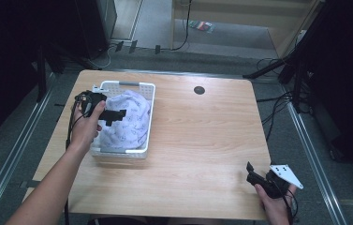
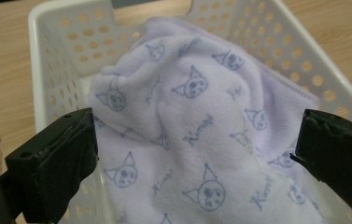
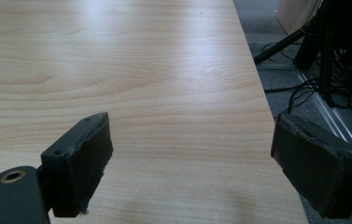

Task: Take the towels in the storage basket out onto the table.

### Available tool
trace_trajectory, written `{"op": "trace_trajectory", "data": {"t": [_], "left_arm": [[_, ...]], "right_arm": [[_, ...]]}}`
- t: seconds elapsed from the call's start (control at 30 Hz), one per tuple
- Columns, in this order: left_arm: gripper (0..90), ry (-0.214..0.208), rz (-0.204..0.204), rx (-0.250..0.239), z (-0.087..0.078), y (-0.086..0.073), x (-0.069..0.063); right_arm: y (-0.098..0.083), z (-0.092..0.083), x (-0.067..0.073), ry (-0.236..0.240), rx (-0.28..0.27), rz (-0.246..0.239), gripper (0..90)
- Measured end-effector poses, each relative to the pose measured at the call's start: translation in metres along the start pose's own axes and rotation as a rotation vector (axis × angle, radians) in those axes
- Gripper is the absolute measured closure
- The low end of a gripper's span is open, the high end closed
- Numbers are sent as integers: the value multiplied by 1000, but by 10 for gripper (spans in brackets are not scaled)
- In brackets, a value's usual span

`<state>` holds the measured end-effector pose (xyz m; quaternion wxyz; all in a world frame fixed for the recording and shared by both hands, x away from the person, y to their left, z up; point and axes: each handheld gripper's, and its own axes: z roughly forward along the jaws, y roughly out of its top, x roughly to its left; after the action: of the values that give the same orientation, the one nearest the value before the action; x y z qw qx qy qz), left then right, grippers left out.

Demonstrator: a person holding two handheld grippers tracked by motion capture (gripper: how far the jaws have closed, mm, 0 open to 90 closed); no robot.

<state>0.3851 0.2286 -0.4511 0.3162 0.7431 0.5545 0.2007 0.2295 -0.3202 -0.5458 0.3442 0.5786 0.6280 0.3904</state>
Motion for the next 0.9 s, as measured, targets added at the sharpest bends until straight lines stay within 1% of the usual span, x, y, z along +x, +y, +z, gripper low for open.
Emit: {"op": "trace_trajectory", "data": {"t": [0.03,0.1,0.13,0.17,0.2,0.27,0.3,0.33,0.37,0.43,0.47,0.53,0.63,0.67,0.77,0.8,0.83,0.87,0.9], "left_arm": [[0,2,-5,12,3,0,0],[0,-6,10,35,9,1,-2],[0,-6,10,35,9,1,-2],[0,-23,10,51,13,2,-2],[0,-29,5,58,15,2,-3],[0,-25,8,63,17,3,-3],[0,-26,-8,68,22,3,-4],[0,-37,-5,78,24,3,-3],[0,-40,-8,84,27,3,-4],[0,-48,8,96,32,2,-6],[0,-48,8,101,35,2,-6],[0,-65,-4,111,39,1,-7],[0,-55,-5,125,44,1,-7],[0,-51,-11,146,49,0,-7],[0,-48,-18,170,55,-1,-8],[0,-37,-17,180,56,-1,-9],[0,-40,-21,183,58,-1,-10],[0,-52,-23,192,60,-1,-11],[0,-48,-19,207,61,-2,-12]], "right_arm": [[0,0,0,0,-1,-1,130],[0,0,0,1,-1,0,130],[0,0,0,1,-1,0,130],[0,0,0,1,-2,-1,130],[0,0,0,1,-4,1,130],[0,0,0,1,-3,2,130],[0,0,0,1,-3,3,130],[0,0,0,1,-3,5,130],[0,0,0,1,-3,5,130],[0,0,0,1,-3,3,130],[0,0,0,1,-3,4,130],[0,0,0,1,-3,5,130],[0,0,0,1,-3,6,130],[0,0,-1,1,-4,5,130],[0,0,-1,2,-3,7,130],[0,0,-1,2,-4,7,130],[0,0,-1,3,-4,6,130],[0,0,-1,4,-4,4,130],[0,0,-1,5,-3,5,131]]}}
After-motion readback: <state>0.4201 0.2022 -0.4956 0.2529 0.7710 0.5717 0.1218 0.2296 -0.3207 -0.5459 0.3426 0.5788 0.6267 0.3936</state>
